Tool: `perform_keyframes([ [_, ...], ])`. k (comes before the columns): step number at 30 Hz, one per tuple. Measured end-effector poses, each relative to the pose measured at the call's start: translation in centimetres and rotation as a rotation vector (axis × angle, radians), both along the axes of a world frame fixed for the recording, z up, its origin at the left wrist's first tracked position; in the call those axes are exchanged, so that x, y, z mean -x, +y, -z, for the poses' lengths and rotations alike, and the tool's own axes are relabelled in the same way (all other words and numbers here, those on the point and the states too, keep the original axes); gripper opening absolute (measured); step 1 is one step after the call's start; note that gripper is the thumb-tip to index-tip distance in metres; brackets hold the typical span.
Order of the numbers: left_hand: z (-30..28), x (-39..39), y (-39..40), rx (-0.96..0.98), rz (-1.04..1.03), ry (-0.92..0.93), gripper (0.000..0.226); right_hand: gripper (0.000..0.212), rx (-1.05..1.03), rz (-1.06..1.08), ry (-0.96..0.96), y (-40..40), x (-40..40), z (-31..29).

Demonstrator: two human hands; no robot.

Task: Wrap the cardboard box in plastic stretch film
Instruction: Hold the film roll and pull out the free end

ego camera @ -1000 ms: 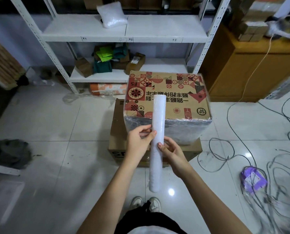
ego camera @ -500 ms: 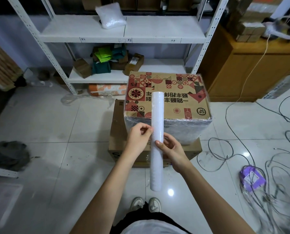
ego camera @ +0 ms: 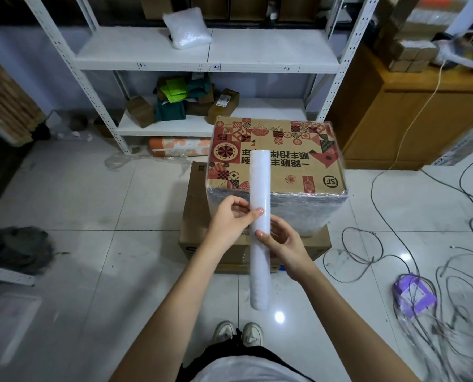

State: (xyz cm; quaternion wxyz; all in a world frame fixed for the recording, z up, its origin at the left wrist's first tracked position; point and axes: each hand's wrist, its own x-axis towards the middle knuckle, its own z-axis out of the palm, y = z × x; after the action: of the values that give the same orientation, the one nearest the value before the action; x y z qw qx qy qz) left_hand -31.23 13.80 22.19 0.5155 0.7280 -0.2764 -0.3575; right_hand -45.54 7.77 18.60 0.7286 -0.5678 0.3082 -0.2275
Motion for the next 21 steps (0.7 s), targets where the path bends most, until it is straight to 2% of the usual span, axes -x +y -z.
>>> perform_keyframes([
  [3, 0.2, 0.5, 0.2, 0.044, -0.096, 0.034, 0.023, 0.047, 0.011, -0.004, -0.012, 0.4, -0.1, 0.0],
  [7, 0.5, 0.5, 1.1, 0.135, -0.142, 0.095, 0.008, 0.045, 0.013, -0.012, -0.001, 0.6, -0.1, -0.1],
  [11, 0.8, 0.3, 1.6, 0.168, -0.14, 0.029, 0.011, 0.047, 0.032, -0.016, 0.008, 1.0, -0.2, -0.2],
  [19, 1.4, 0.3, 1.5, 0.11, -0.098, -0.017, 0.02, 0.022, -0.064, 0.037, 0.097, 1.6, -0.8, 0.1],
  [21, 1.4, 0.3, 1.6, 0.117, -0.079, 0.003, 0.019, 0.035, -0.036, 0.074, 0.107, 1.9, -1.1, 0.0],
])
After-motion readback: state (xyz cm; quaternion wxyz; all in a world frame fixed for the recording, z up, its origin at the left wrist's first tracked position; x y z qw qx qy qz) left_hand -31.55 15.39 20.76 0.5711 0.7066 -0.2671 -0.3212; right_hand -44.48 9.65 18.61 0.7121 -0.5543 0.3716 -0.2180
